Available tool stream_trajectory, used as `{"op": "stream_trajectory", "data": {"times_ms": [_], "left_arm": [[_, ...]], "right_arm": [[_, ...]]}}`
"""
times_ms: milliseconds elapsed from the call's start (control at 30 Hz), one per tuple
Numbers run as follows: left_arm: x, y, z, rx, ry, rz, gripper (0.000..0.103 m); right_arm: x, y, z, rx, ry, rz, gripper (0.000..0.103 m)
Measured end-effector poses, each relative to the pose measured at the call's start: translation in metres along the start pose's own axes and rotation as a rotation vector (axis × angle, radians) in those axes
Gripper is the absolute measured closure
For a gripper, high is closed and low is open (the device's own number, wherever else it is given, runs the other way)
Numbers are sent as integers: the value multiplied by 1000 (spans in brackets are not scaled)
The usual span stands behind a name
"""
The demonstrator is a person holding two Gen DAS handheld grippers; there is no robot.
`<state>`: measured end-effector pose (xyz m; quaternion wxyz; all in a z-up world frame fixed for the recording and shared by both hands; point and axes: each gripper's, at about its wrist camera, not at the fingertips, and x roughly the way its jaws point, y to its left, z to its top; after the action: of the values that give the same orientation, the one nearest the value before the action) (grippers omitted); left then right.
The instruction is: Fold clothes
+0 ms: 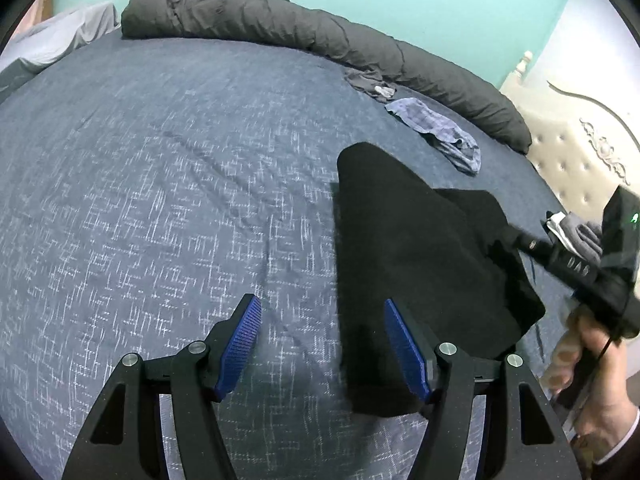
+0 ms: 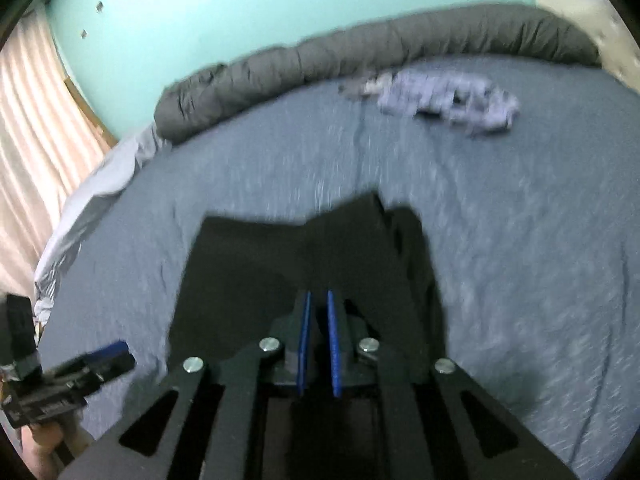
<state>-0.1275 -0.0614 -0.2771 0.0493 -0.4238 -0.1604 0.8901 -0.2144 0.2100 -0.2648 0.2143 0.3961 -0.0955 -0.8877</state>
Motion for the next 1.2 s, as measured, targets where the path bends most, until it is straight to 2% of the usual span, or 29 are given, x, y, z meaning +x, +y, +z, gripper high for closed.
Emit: {"op": "stream_trajectory", "data": {"times_ms": [167,300,433,533,633,833,967,1067,1133,1200], "left_arm": [[2,-3,2,8,-1,-2,34],[5,-7,4,15,2,-14,34],[16,-17,9,54,13,-7,34],[31,-23,9,71,51,-9,34],[39,-27,7,80,68,0,34],[40,-28,5,77,74,8,34],[42,-28,2,75,82,13,34],[43,-29,1,79,84,15,34],[45,-28,0,77,91,9,34],[47,-26,1,65,98,0,34]], "right_arm": [[9,12,19,-54,22,17,96],[38,9,30,-94,101,-38,96],[54,-28,34,-10,140,-101,96],[60,-53,33,55,159,-130,95],[59,-57,33,60,170,-108,95],[35,-34,53,-4,87,-46,95],[49,-17,53,-60,138,0,95],[68,-24,41,-50,189,-10,96],[75,-34,34,-23,193,-17,103],[80,-42,31,7,192,-20,103]]}}
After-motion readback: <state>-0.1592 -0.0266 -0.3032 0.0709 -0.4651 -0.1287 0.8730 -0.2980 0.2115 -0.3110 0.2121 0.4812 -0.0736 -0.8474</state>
